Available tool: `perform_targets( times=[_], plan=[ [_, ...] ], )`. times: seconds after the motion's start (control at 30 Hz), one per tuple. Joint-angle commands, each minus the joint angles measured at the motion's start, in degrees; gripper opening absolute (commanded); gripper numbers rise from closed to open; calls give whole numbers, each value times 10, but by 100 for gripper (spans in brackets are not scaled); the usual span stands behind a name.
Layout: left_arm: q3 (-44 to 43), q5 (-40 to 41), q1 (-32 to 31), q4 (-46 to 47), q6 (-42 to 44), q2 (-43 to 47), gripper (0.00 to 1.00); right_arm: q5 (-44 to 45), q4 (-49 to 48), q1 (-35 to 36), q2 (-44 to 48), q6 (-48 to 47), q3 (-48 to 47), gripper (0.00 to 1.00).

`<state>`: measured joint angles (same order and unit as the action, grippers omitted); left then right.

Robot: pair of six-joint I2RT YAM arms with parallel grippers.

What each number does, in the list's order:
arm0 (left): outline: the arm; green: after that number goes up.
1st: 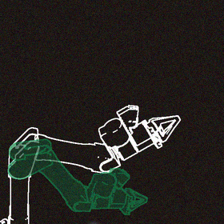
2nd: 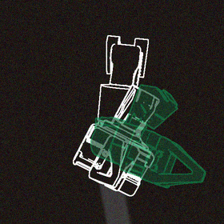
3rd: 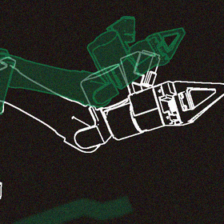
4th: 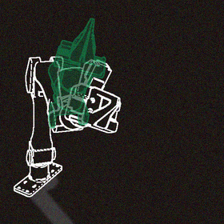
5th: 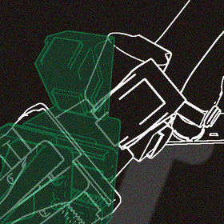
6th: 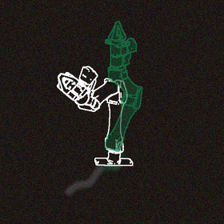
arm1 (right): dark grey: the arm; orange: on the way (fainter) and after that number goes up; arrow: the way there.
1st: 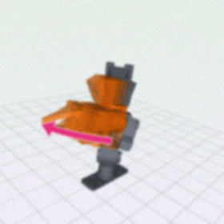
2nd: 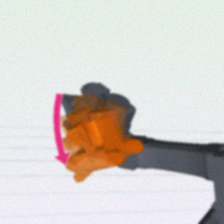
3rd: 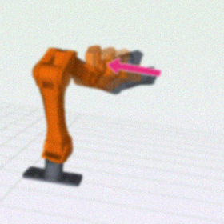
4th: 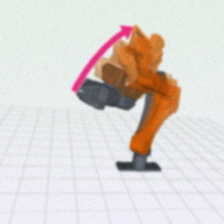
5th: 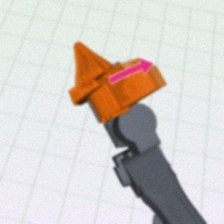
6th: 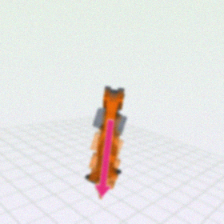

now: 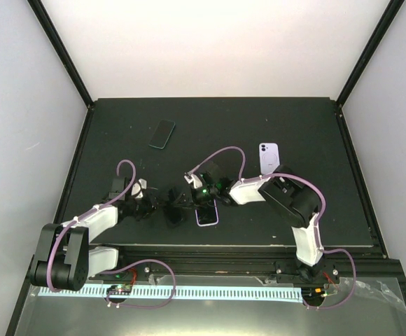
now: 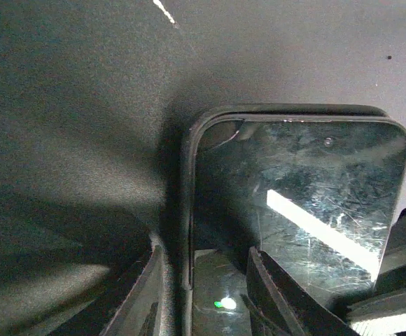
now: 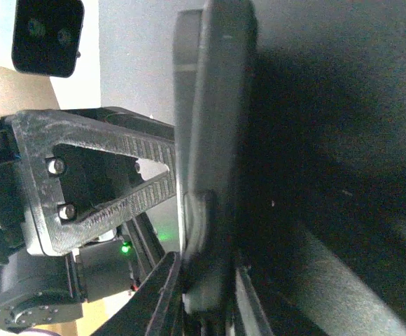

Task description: Put the phone into the phone case

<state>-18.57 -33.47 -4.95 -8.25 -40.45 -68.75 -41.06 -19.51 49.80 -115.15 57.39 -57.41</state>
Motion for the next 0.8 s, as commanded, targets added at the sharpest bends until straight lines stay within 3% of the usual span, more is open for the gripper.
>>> perform_targets(
  times=[0.0,0.1,0.3,0.37,0.57,0.77],
  plan=[
    [-15,-4,-1,10,11,-4,35,14,15,3,27,-26,-15,14],
    [-14,-4,-2,11,10,-4,35,18,12,3,31,-27,-11,1],
    [-15,-23,-1,10,5,4,36,40,22,2,49,-48,-4,1],
    [-18,-44,-1,7,3,17,41,49,10,-3,74,-51,10,1],
    [-9,-175,-1,69,-24,91,59,36,-58,-37,165,-44,76,1],
    [-3,-276,-3,166,-94,146,63,-23,-163,-46,237,-6,121,1]
  ],
)
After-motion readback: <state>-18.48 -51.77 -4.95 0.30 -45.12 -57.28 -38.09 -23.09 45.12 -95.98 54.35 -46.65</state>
